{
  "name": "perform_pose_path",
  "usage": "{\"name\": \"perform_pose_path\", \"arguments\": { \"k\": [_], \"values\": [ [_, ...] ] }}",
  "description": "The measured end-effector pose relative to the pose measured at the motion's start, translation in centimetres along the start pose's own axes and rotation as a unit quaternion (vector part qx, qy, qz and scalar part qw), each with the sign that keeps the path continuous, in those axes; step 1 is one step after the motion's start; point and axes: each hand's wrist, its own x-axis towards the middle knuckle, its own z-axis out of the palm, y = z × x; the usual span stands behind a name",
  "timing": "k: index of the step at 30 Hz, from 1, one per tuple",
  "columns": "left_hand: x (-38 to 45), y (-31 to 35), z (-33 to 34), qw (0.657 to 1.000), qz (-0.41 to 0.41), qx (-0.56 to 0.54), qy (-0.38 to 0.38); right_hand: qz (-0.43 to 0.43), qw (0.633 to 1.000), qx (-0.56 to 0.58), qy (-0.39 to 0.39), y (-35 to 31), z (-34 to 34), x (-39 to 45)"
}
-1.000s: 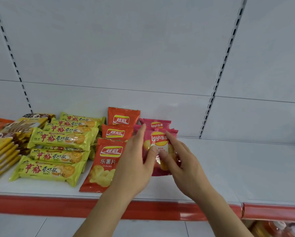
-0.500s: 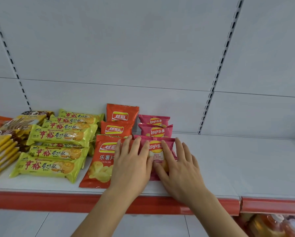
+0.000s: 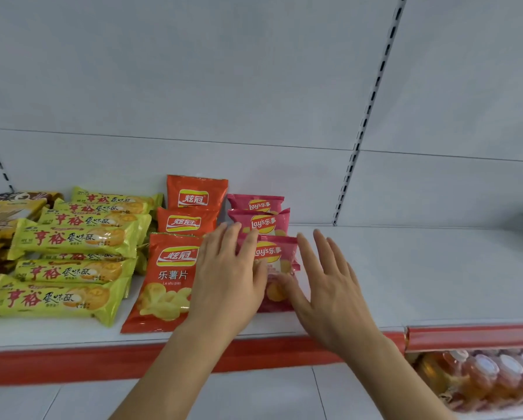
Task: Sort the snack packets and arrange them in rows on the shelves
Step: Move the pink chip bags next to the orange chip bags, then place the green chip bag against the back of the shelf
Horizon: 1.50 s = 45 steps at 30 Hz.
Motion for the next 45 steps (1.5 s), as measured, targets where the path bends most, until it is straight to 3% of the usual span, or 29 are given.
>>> {"name": "perform_pose_path", "arguments": {
  "k": [10,26,36,45],
  "values": [
    [-0.5,11.4,0.9,0.996,0.075,-0.043,-0.004,0.104,0.988,-0.105,0.031,6.9,-6.2,-5.5],
    [0.2,42.5,7.1,0.975,0.171,-0.109,-0.092,0.251,0.958,-0.129,0.052,33.6,-19.1,-16.1],
    [8.2,55.5,17.0,0.964,0.2,-0.099,-0.143,0.312,0.938,-0.136,0.059,49.9,-20.1,-12.2],
    [14.5,63.1,24.0,0.955,0.197,-0.087,-0.203,0.293,0.947,-0.118,0.051,61.9,-20.6,-5.1]
  ]
}}
